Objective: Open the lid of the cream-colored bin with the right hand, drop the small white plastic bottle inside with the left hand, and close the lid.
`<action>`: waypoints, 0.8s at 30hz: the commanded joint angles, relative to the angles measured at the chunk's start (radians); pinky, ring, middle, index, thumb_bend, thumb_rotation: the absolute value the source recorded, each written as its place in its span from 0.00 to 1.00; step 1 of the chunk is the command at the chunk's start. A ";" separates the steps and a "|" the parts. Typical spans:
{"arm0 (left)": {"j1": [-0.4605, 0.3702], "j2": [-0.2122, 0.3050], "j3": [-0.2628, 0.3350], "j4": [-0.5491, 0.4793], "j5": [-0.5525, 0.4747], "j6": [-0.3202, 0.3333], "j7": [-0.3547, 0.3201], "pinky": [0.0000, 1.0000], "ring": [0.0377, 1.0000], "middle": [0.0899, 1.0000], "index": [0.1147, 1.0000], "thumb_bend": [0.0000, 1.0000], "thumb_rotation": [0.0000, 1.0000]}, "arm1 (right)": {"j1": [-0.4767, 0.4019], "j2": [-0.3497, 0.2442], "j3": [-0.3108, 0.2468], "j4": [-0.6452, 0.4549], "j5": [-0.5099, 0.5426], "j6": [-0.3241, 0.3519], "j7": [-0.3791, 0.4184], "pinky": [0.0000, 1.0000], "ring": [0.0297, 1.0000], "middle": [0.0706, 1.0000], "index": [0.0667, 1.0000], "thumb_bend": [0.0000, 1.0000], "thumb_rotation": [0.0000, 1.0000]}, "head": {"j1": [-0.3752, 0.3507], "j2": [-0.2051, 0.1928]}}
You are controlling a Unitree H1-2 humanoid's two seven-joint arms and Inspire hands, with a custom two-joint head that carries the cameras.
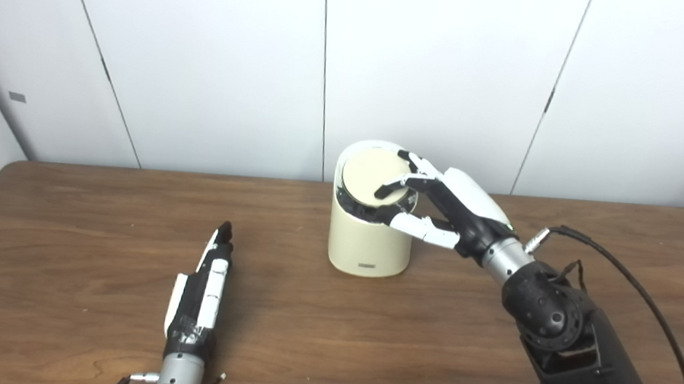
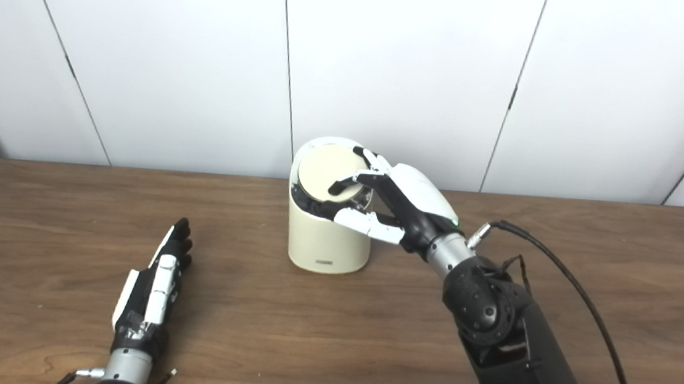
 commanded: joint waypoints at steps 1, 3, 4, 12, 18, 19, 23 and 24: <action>0.016 -0.014 -0.008 0.010 -0.003 0.016 -0.001 1.00 1.00 1.00 1.00 0.61 0.95 | -0.024 -0.009 -0.011 -0.021 -0.005 -0.004 -0.003 0.97 1.00 1.00 0.66 0.64 1.00 | 0.002 0.002; 0.017 -0.013 -0.010 0.011 0.002 0.012 0.000 1.00 1.00 1.00 1.00 0.60 0.96 | -0.023 -0.007 -0.011 -0.018 -0.002 -0.005 -0.004 0.98 1.00 1.00 0.66 0.64 1.00 | 0.004 0.003; 0.017 -0.014 -0.010 0.011 0.002 0.010 0.000 1.00 1.00 1.00 1.00 0.60 0.96 | -0.022 -0.006 -0.011 -0.016 -0.002 -0.004 -0.004 0.99 1.00 1.00 0.66 0.64 1.00 | 0.004 0.003; 0.017 -0.016 -0.010 0.008 -0.013 0.008 -0.006 1.00 1.00 1.00 1.00 0.62 0.94 | -0.023 -0.007 0.013 0.003 -0.031 -0.004 -0.001 1.00 1.00 1.00 0.68 0.64 1.00 | 0.004 0.003; 0.013 -0.021 -0.004 0.014 -0.032 -0.004 -0.009 1.00 1.00 1.00 1.00 0.63 0.92 | -0.028 -0.028 0.068 0.027 -0.119 -0.037 -0.005 1.00 1.00 1.00 0.70 0.69 1.00 | 0.005 0.005; 0.013 -0.022 -0.003 0.013 -0.035 -0.005 -0.008 1.00 1.00 1.00 1.00 0.63 0.92 | -0.027 -0.029 0.072 0.029 -0.127 -0.040 -0.006 1.00 1.00 1.00 0.69 0.69 1.00 | 0.004 0.005; 0.013 -0.020 -0.004 0.013 -0.031 -0.006 -0.002 1.00 1.00 1.00 1.00 0.63 0.92 | -0.024 -0.028 0.077 0.025 -0.152 -0.036 0.001 1.00 1.00 1.00 0.68 0.67 1.00 | 0.005 0.007; 0.013 -0.021 -0.004 0.014 -0.033 -0.008 -0.002 1.00 1.00 1.00 1.00 0.62 0.92 | -0.024 -0.028 0.077 0.025 -0.156 -0.035 0.003 1.00 1.00 1.00 0.68 0.66 1.00 | 0.005 0.007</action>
